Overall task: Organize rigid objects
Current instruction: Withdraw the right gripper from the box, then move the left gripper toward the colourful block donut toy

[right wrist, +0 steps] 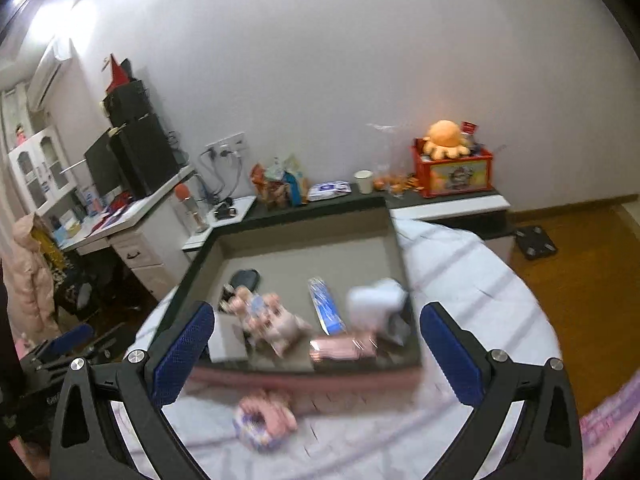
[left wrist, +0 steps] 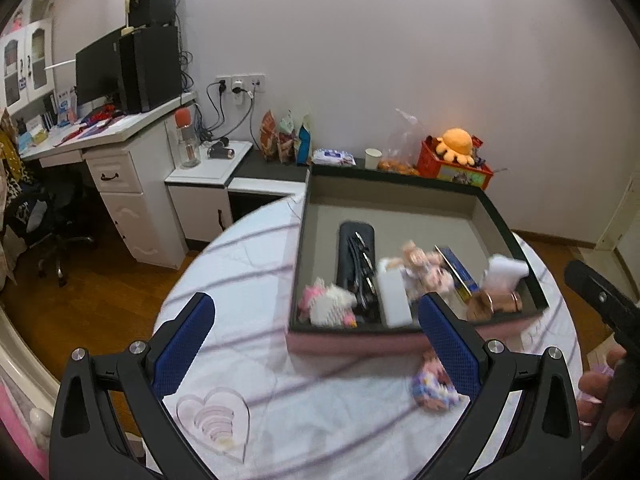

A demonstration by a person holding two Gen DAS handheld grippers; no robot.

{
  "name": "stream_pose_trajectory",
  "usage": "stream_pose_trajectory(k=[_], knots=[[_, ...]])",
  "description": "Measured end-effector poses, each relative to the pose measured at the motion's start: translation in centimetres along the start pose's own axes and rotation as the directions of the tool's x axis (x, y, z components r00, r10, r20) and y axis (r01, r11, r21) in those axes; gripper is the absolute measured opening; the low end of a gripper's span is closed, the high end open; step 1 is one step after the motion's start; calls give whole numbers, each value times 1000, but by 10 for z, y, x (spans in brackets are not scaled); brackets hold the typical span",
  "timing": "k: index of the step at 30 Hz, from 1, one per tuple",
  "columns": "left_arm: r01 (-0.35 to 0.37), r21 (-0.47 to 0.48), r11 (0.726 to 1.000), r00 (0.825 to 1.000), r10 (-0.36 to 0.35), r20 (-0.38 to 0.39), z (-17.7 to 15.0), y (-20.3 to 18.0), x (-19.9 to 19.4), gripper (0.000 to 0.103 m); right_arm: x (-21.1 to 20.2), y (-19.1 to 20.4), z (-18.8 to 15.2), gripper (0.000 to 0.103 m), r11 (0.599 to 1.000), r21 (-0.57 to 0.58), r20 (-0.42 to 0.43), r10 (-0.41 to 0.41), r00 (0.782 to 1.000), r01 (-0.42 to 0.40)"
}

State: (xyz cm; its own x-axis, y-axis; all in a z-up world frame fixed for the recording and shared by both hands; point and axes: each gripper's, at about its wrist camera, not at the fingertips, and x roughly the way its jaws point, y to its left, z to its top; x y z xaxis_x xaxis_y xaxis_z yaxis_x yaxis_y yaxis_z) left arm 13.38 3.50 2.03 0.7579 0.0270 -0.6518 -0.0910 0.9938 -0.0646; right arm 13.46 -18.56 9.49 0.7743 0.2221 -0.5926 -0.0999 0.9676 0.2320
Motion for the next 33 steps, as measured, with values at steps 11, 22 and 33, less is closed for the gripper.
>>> stream_pose_trajectory(k=[11,22,33], knots=[[6,47,999,999,-3,-53,-48,-21,-32,103,-43,-9,-46,103,996,17,-45,-87,995,88],[5,59,998,999,-2,-52,-65,-23,-56,103,-68,1,-54,103,993,-30,-21,-113,993,112],[17,88,996,998,-12,-62,-63,-38,-51,103,-72,4,-54,103,990,-59,-32,-130,991,128]])
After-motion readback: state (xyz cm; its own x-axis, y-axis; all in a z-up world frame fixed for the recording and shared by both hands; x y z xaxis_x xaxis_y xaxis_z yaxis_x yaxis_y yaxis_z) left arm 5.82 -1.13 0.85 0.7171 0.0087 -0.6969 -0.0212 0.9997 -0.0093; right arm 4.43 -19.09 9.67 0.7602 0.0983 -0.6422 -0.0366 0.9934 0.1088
